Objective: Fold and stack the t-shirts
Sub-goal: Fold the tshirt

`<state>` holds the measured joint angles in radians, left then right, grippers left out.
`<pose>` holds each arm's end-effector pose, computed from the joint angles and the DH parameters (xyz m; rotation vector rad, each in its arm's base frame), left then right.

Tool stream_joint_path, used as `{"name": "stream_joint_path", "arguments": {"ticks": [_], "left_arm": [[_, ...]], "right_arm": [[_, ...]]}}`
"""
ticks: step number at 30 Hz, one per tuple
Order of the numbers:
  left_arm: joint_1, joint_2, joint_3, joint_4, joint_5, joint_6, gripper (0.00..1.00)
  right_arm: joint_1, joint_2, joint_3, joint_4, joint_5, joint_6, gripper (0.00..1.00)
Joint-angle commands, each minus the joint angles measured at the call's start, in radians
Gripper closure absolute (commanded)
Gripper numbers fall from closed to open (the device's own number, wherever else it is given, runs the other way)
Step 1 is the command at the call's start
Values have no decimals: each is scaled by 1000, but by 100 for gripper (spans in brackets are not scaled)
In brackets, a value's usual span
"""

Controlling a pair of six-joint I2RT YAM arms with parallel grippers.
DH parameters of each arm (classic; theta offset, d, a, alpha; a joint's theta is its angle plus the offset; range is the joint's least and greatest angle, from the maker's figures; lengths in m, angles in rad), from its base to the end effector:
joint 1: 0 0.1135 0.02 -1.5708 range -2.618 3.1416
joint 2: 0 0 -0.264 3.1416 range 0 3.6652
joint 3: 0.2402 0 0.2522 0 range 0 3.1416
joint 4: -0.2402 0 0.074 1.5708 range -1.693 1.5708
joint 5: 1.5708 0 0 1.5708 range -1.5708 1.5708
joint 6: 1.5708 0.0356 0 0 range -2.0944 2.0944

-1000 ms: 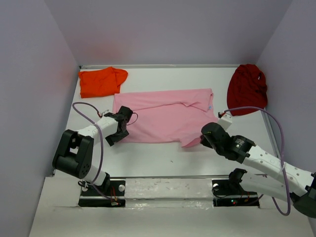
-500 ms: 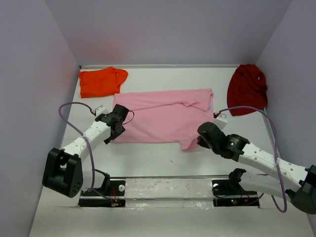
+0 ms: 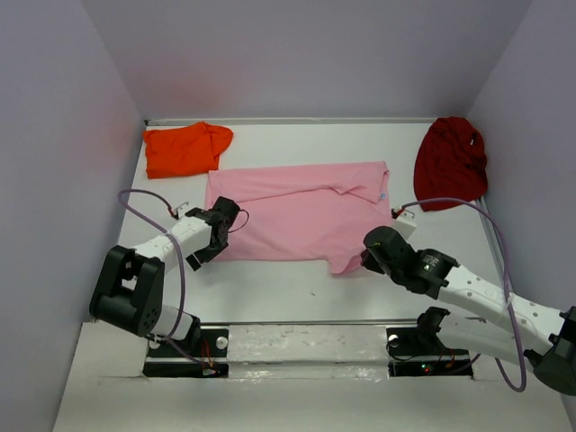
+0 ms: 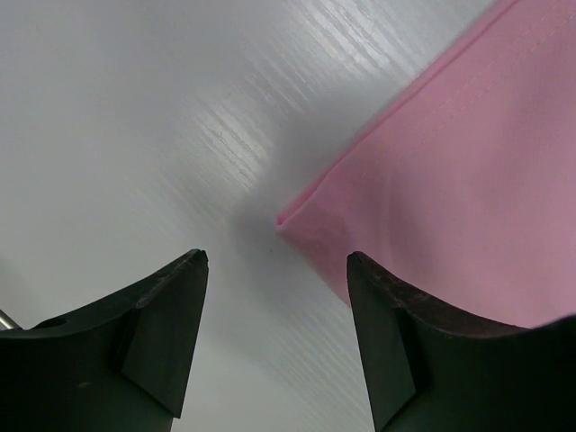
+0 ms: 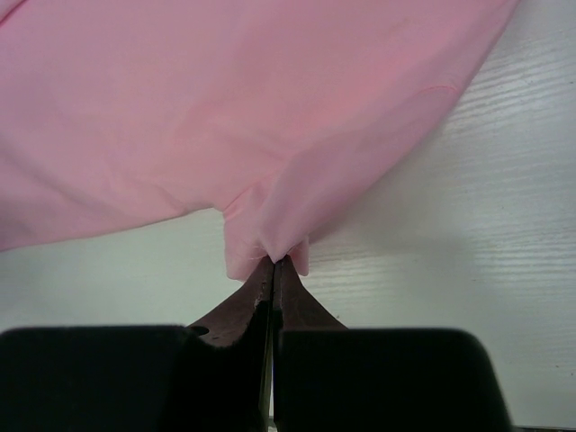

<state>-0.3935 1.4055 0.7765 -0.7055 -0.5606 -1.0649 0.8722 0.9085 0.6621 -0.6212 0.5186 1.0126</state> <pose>0.2237 -0.0724 0.1770 -0.9313 2.4022 0.3491 0.1278 0.1247 0.2401 0.3856 2.2845 0.3247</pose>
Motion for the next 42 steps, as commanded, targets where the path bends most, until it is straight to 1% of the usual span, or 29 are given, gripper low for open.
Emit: {"name": "stream_joint_path", "arguments": {"ticks": [1,3,5,10,11,14,16,17,19,20,21,22,26,27,28,34,36,39,42], "left_arm": [[-2,27,-28,34,-39,-40,27],[-2,47,-48,69,-22,-32,32],[-2,67,-62,92,-10,-30,33],[-2,98,-57,106,-16,-24,39],[-2,102,-57,109,-16,-24,43],[-1,107,-62,123,-13,-17,46],[-1,108,-65,129,-4,-15,52],[1,110,-65,136,2,-10,58],[4,113,-63,136,4,-7,65],[5,110,-63,138,5,-4,69],[7,110,-65,143,8,0,75],[13,109,-66,143,13,2,86],[18,84,-83,164,25,22,93],[19,69,-86,178,33,37,97],[19,61,-91,185,39,46,100],[21,7,-71,181,70,94,100],[19,-23,-63,187,83,166,100],[19,-80,-51,185,71,209,100],[21,-137,-60,242,131,266,100]], "right_arm": [[8,-30,-2,21,6,-11,100],[8,-39,2,12,6,-14,100],[8,-48,7,6,12,-19,100],[8,-65,19,-9,20,-22,100],[8,-66,21,-11,21,-23,100],[8,-69,22,-18,21,-20,100],[8,-76,19,-21,21,-19,100],[8,-80,19,-22,20,-16,100],[8,-86,18,-22,18,-16,100],[8,-86,18,-22,18,-16,100],[8,-88,18,-22,20,-16,100],[8,-91,18,-23,20,-14,100],[8,-89,21,-23,21,-16,100],[8,-88,22,-25,23,-19,100],[8,-88,22,-26,24,-19,100],[8,-80,30,-29,32,-40,100],[8,-76,42,-41,44,-43,100],[8,-77,62,-61,70,-51,100],[8,-76,88,-83,101,-69,100]]}}
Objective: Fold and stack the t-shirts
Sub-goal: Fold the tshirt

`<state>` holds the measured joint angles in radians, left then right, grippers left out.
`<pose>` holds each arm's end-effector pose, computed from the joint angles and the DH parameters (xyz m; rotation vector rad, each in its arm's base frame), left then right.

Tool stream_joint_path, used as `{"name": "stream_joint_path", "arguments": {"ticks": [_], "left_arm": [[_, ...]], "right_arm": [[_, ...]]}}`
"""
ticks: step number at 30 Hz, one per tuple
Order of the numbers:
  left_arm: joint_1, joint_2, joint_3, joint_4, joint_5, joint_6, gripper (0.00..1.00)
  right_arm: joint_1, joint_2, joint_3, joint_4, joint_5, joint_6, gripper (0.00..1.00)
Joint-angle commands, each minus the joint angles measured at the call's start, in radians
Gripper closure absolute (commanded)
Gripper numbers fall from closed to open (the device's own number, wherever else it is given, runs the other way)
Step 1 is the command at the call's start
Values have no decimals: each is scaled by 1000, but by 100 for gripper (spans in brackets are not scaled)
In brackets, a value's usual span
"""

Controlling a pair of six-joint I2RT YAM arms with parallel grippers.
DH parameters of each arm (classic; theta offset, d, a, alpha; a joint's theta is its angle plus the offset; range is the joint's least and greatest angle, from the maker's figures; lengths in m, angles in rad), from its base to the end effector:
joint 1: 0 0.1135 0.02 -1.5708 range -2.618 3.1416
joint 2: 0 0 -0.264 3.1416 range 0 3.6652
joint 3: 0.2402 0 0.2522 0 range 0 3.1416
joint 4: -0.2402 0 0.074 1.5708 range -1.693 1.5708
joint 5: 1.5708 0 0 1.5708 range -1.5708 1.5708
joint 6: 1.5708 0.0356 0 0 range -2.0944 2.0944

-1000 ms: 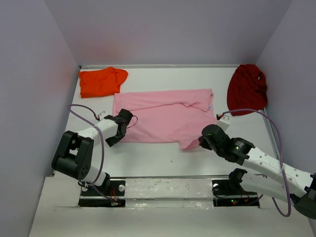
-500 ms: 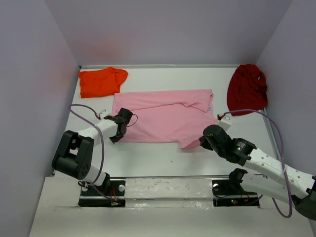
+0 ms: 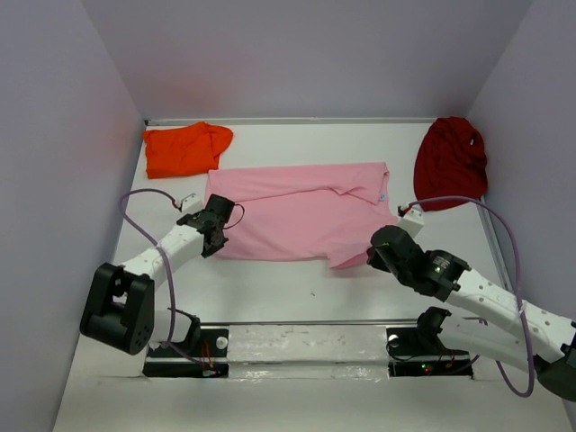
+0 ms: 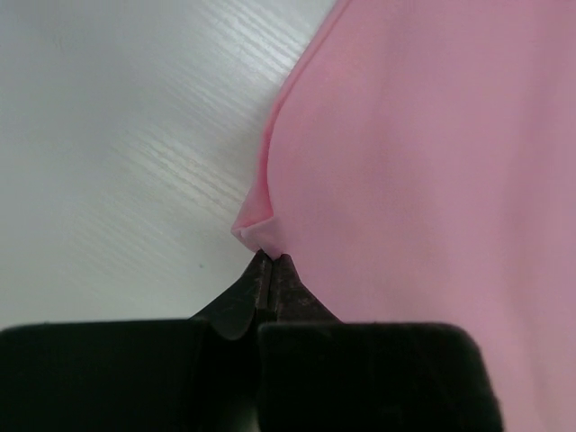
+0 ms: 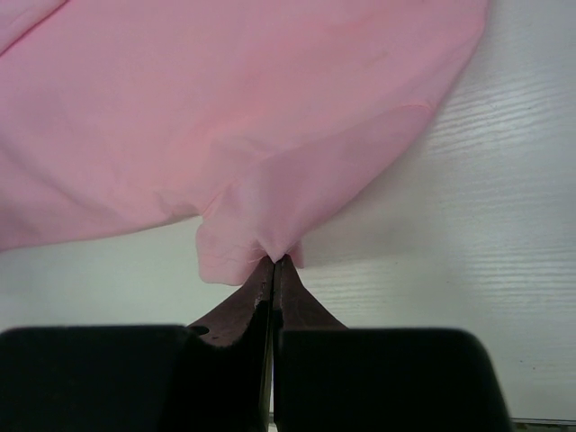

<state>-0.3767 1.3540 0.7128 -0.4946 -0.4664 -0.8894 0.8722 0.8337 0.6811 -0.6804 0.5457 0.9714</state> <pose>0.2291 -0.0734 0.1769 -0.7664 2.4025 0.1530 0.1196 0.1137 0.2538 0.3565 2.2467 0.3141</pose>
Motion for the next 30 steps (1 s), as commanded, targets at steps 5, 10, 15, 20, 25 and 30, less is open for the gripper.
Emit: {"name": "stream_joint_path", "arguments": {"ticks": [5,10,15,20,25,30], "left_arm": [[4,-107,42,60,12,145,100],[4,-118,73,64,5,182,100],[5,-148,76,94,-15,204,100],[13,-141,99,117,-29,216,100],[21,-125,119,133,-29,222,100],[36,-119,149,134,-35,244,100]], "right_arm": [[8,45,118,-57,117,-56,100],[8,105,172,-62,161,-80,100],[8,197,247,-79,235,-76,100],[-1,275,323,-99,333,-74,100],[-36,369,370,-133,416,-21,100],[-102,433,400,-136,448,-20,100]]}}
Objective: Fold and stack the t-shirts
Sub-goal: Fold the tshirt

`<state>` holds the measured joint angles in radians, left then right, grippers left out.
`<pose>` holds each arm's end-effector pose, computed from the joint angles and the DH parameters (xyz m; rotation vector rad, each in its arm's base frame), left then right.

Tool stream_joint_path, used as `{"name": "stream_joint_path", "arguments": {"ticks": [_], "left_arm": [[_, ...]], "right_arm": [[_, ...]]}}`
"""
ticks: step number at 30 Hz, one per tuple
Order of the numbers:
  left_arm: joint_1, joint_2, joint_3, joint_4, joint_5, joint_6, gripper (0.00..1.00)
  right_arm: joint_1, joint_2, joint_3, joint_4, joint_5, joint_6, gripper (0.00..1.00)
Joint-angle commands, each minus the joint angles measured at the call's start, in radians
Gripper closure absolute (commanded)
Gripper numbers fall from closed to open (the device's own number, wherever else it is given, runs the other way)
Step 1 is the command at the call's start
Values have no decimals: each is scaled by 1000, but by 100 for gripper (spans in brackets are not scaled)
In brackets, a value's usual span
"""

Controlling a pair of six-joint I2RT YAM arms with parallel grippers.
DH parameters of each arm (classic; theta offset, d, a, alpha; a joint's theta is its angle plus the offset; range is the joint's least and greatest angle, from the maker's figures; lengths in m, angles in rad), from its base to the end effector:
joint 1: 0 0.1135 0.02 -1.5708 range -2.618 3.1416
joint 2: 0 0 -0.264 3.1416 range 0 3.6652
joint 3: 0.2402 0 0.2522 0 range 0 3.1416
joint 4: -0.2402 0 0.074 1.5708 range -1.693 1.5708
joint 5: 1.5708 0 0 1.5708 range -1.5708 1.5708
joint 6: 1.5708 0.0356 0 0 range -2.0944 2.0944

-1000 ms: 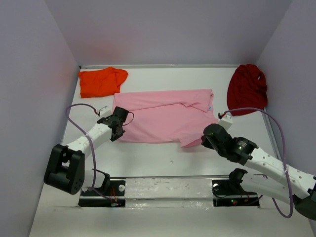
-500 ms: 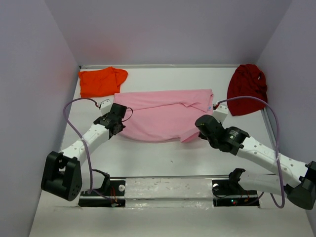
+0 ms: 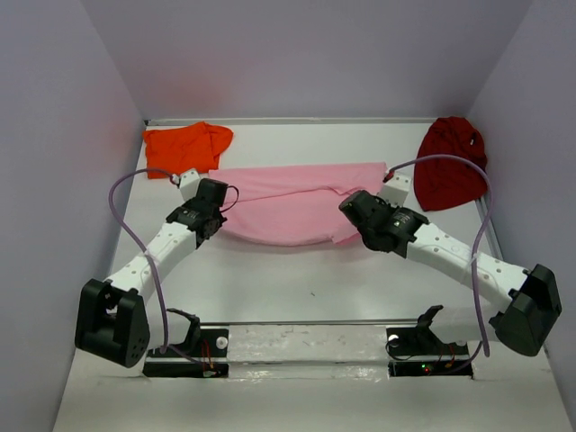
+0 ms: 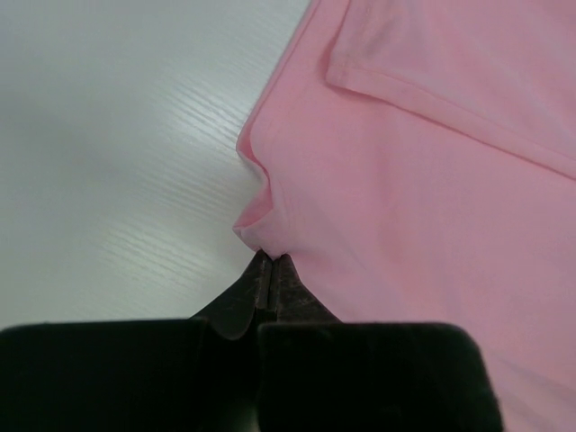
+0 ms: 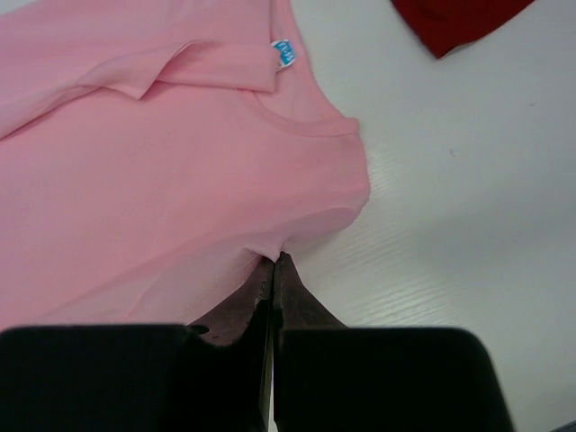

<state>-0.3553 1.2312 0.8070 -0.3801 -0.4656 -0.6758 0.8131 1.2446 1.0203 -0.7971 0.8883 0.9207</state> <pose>0.2431 -0.0732 0.2401 -0.5738 2.1964 0.0170 0.1836 0.1539 0.2853 0.3991 2.1078 -0.1980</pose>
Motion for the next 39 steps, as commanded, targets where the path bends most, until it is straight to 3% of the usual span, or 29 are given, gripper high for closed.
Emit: {"name": "stream_joint_path", "arguments": {"ticks": [1,10,27,39], "left_arm": [[21,4,73,18,-33,42,100],[73,51,141,46,5,102,100],[90,243,265,115,27,137,100],[139,390,322,129,48,148,100]], "right_arm": [[-55,32,75,-21,110,27,100],[-175,127,144,10,113,-37,100],[-233,414,357,93,129,-134,100],[-318,535,393,153,123,-192,100]]}}
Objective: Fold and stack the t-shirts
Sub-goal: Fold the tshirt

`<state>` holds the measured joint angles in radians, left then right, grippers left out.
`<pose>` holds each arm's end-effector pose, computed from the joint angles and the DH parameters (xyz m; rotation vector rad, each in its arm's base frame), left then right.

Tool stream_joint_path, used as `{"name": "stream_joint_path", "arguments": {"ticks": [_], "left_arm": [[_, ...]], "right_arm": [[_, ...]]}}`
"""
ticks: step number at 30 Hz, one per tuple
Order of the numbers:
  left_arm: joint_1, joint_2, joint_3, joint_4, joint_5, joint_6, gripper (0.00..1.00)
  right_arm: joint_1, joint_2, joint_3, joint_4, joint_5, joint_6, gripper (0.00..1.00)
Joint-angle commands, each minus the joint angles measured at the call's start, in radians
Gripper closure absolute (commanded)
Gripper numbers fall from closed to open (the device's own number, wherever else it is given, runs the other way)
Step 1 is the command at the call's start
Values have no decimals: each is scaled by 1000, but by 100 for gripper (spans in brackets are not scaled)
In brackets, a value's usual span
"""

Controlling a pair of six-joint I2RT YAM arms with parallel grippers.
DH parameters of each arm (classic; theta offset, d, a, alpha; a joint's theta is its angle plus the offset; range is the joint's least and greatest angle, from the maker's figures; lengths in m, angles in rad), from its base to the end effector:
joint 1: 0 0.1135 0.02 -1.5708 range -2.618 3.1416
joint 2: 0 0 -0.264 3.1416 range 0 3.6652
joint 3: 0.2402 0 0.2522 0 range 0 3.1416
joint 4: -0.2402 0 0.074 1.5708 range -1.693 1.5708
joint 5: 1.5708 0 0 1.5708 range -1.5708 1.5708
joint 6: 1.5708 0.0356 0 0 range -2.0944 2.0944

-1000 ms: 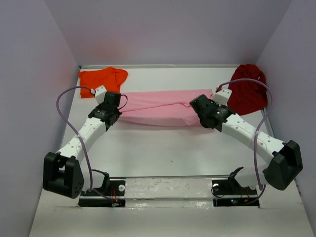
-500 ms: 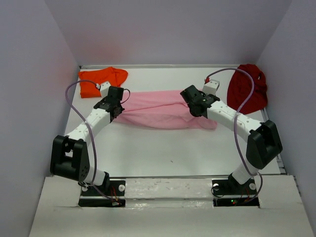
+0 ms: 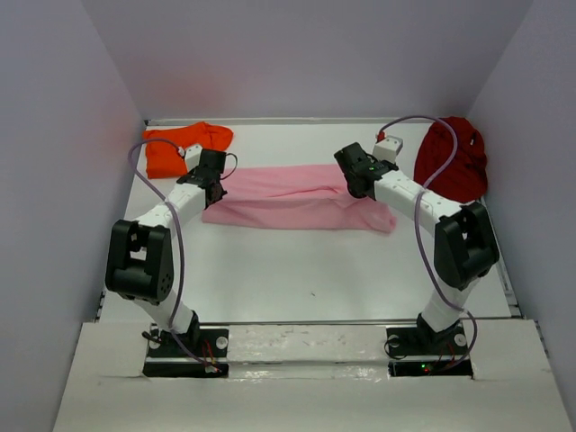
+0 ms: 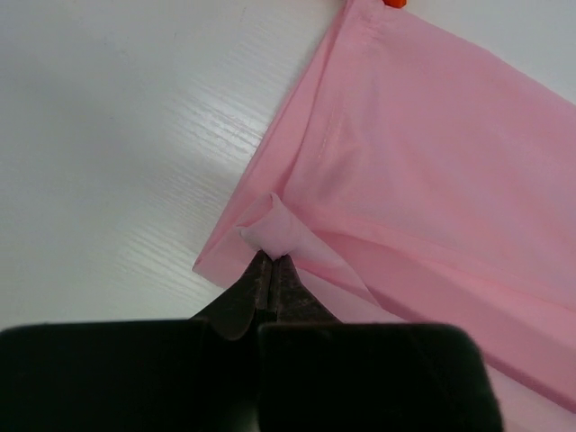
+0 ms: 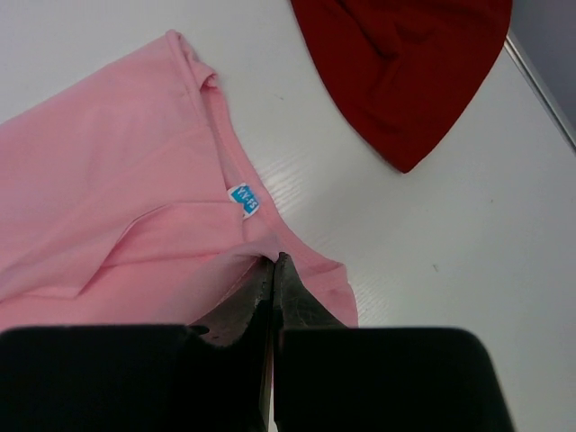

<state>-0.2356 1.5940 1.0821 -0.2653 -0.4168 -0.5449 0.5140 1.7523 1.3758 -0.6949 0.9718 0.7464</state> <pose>0.3389 -0.0665 0.2350 -0.5458 2.2016 0.0817 0.3302 0.1527 0.2563 0.5307 2.0775 -0.5874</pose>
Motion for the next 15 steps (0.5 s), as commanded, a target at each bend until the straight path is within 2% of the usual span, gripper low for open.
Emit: {"name": "stream_joint_path", "arguments": {"ticks": [1,8,9,10,11,12,13,15], "left_arm": [[24,35,48,15,10,16,100],[35,73,38,64,22,-12,100],[35,86,47,69,18,-13,92],[35,92,52,72,15,-12,87],[35,96,56,77,12,-10,81],[35,99,59,80,9,-15,73],[35,100,61,81,6,-15,60],[35,87,64,89,-10,-20,50]], "right_arm": [[-29,35,39,58,39,-19,100],[-68,125,68,75,10,-28,100],[-68,134,80,75,4,-30,98],[-68,142,83,75,-4,-28,92],[-68,153,86,75,-2,-31,77],[-68,156,85,77,-4,-35,70],[-68,161,85,81,-8,-44,57],[-68,158,82,93,-15,-62,48]]}}
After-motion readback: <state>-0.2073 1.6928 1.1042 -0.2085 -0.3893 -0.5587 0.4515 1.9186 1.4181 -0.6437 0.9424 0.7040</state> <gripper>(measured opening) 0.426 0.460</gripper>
